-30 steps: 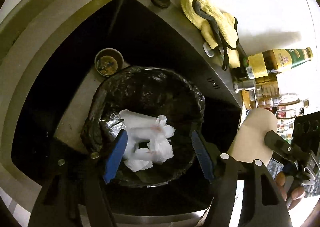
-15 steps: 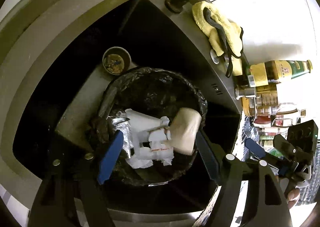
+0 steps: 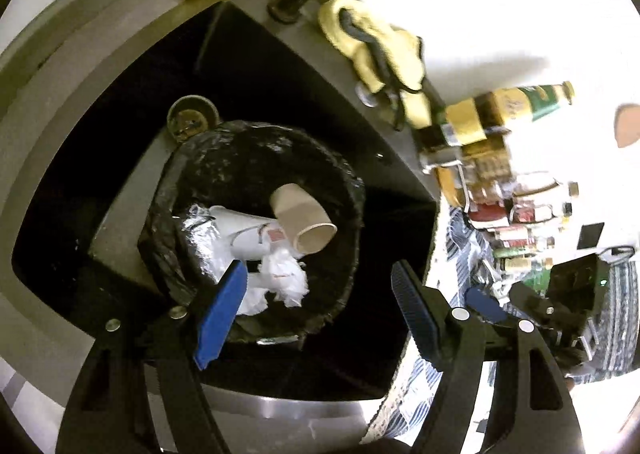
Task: Collect trash
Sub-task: 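Move both grippers back from the bin toward the tablecloth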
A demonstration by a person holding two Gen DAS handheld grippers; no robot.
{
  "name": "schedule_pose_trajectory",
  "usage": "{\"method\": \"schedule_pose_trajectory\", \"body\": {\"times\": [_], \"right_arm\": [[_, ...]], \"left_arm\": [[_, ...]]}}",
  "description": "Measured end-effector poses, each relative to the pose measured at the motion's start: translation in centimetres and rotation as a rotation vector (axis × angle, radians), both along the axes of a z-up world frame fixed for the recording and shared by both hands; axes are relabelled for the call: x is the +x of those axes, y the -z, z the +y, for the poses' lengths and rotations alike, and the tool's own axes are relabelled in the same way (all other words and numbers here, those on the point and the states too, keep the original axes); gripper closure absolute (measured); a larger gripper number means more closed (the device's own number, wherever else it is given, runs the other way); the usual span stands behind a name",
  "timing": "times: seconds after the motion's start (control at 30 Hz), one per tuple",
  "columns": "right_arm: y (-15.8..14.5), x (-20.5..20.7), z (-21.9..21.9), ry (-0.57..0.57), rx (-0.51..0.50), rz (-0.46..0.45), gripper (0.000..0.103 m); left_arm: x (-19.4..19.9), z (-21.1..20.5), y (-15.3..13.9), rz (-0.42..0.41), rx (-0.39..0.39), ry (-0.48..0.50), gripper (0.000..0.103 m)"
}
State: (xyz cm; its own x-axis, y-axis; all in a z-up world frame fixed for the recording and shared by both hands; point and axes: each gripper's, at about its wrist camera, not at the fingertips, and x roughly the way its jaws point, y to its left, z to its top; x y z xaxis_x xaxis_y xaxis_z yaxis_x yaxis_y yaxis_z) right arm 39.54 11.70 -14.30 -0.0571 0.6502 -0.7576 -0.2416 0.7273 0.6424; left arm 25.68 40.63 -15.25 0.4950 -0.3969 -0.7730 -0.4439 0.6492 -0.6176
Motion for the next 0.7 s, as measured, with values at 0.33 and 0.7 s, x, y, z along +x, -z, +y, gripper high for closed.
{"method": "schedule_pose_trajectory", "body": {"times": [0.33, 0.7], "right_arm": [[1.6, -1.6, -8.0, 0.111, -0.054, 0.033, 0.017], [3.9, -4.7, -17.6, 0.119, -0.201, 0.017, 0.016]], "left_arm": [[-0.8, -4.3, -2.0, -0.032, 0.049, 0.068, 0.030], [-0.7, -9.9, -1.3, -0.026, 0.019, 0.155, 0.019]]}}
